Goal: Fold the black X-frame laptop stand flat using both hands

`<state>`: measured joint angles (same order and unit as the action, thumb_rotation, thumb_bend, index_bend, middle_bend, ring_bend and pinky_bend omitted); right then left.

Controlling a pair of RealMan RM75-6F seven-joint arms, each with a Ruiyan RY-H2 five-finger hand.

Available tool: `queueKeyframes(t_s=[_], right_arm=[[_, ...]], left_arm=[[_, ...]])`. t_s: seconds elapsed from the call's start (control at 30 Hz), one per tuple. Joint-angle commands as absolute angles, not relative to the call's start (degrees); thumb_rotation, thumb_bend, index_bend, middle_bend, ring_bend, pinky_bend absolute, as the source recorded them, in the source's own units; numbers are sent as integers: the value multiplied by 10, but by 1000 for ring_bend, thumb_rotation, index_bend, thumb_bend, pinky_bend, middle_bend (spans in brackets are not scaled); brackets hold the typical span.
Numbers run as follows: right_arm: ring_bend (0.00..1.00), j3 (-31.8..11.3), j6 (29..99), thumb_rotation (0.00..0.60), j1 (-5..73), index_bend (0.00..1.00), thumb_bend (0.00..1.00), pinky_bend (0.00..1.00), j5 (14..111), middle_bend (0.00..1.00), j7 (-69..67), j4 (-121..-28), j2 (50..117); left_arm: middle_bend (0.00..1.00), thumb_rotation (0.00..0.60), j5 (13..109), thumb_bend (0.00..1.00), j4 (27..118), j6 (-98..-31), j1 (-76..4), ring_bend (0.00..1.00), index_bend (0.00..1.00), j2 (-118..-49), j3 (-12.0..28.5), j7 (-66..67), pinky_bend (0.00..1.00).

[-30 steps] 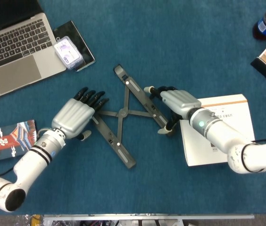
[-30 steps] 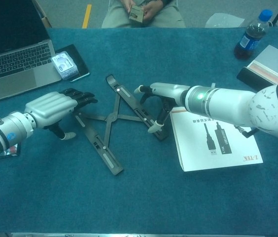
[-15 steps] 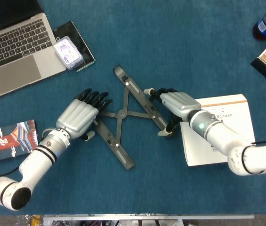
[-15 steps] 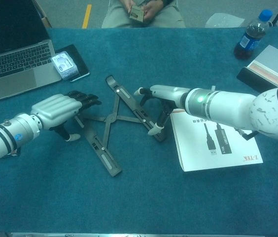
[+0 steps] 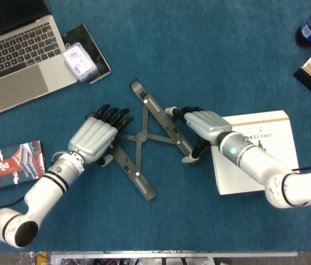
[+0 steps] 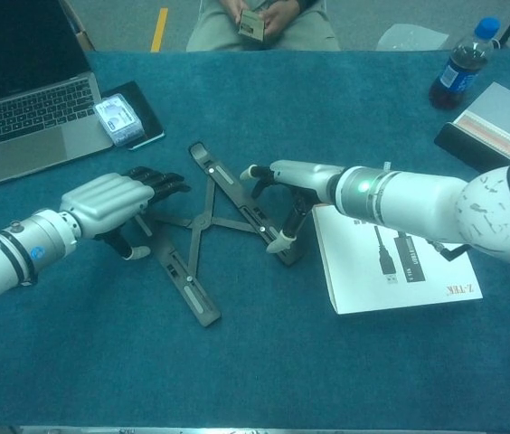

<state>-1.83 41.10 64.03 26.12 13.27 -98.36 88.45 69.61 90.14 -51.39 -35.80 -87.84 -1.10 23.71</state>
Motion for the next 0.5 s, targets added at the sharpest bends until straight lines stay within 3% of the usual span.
queueKeyframes(t_s=[0.03,0.5], right_arm=[[0,-19,411,600,640,0,0,0,262,190,133,-985,886],[0,-25,414,600,639,0,0,0,269,190,133,-998,891]], left_arm=[[0,600,697,264,902,-515,-358,0,0,-879,-11,236,0],[0,600,697,264,908,-519,-359,0,0,-881,-10,234,0]])
